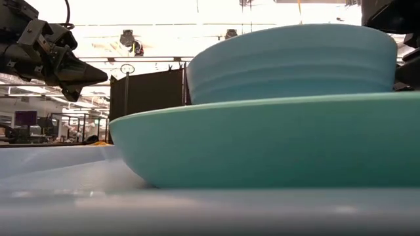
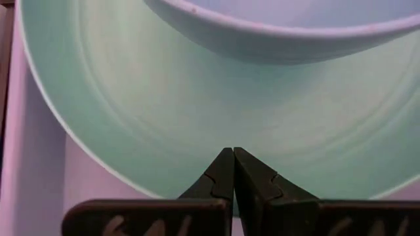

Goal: Set up tray
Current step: Adjust the green plate on the tray, then put the orange napkin to the left of the green plate on the blue serving tray

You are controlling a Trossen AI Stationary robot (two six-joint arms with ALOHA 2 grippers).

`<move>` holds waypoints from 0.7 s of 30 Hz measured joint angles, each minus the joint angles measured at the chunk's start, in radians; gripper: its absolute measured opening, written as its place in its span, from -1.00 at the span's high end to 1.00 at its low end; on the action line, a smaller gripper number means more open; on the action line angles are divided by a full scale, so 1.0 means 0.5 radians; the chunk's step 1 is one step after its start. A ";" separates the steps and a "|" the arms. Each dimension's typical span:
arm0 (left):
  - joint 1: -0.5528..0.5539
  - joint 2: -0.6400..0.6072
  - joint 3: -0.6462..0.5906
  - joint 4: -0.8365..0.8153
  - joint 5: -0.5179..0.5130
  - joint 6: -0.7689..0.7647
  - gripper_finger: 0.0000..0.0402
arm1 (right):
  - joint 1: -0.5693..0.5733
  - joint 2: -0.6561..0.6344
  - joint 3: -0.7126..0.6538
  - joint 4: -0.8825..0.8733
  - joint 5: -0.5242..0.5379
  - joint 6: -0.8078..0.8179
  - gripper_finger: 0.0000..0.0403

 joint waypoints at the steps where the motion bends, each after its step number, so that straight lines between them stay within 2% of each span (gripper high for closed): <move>1: 0.000 0.000 0.000 0.000 0.000 0.001 0.81 | 0.000 0.000 0.000 -0.006 0.000 0.001 1.00; 12: 0.000 0.000 0.000 0.000 -0.001 0.000 0.81 | 0.029 0.000 0.000 -0.094 0.007 0.066 1.00; 21: 0.000 0.000 0.000 0.000 -0.002 0.000 0.81 | 0.023 -0.032 -0.001 0.084 0.051 0.024 1.00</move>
